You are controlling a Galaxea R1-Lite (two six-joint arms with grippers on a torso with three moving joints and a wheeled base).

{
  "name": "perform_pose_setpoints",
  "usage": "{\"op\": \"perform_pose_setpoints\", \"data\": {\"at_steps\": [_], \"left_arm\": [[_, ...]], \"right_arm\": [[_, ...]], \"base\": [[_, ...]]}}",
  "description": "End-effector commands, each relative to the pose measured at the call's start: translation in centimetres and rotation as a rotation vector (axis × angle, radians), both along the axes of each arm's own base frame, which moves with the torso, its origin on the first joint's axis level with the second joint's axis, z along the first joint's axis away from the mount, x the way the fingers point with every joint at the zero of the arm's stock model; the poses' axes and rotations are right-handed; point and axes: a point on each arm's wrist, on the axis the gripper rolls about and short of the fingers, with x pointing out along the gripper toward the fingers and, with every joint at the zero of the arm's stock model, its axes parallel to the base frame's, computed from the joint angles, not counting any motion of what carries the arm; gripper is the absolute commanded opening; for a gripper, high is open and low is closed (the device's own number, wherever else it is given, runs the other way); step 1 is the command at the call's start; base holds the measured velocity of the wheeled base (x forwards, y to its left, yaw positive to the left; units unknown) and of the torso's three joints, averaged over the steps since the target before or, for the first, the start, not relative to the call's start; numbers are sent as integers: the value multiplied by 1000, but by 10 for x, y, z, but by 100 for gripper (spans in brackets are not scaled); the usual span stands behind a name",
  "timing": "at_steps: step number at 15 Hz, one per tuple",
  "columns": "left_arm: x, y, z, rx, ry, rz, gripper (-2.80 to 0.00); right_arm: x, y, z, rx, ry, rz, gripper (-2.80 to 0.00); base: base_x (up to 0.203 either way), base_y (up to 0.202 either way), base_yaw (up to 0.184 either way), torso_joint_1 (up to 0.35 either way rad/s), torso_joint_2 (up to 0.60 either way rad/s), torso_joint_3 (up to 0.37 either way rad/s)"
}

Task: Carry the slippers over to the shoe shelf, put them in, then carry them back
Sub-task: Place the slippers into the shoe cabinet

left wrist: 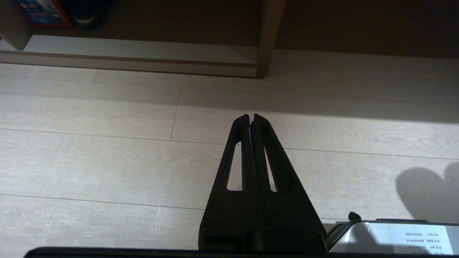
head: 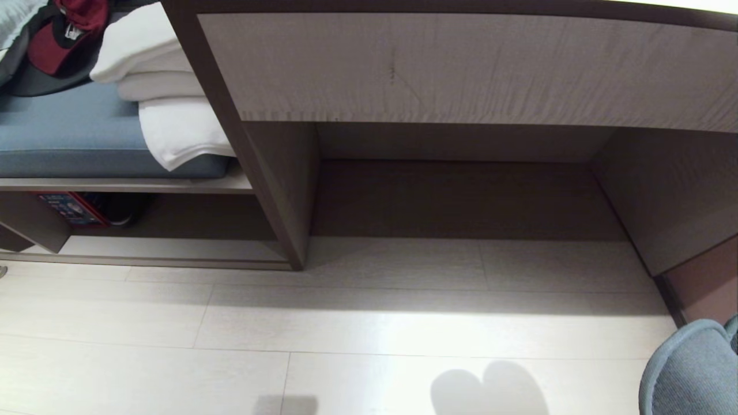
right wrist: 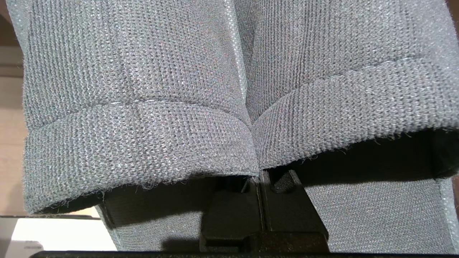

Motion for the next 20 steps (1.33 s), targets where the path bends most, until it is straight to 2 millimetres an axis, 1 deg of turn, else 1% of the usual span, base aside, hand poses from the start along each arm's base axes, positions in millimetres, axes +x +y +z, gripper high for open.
{"op": "perform_pose_setpoints", "data": {"at_steps": [1, 20], "left_arm": [[0, 0, 0, -1, 1, 1, -280], [0, 0, 0, -1, 0, 1, -280]], "right_arm": [[0, 0, 0, 0, 1, 0, -280], [0, 0, 0, 0, 1, 0, -280]], "base": [[0, 0, 0, 5, 0, 198], [0, 0, 0, 2, 3, 205]]}}
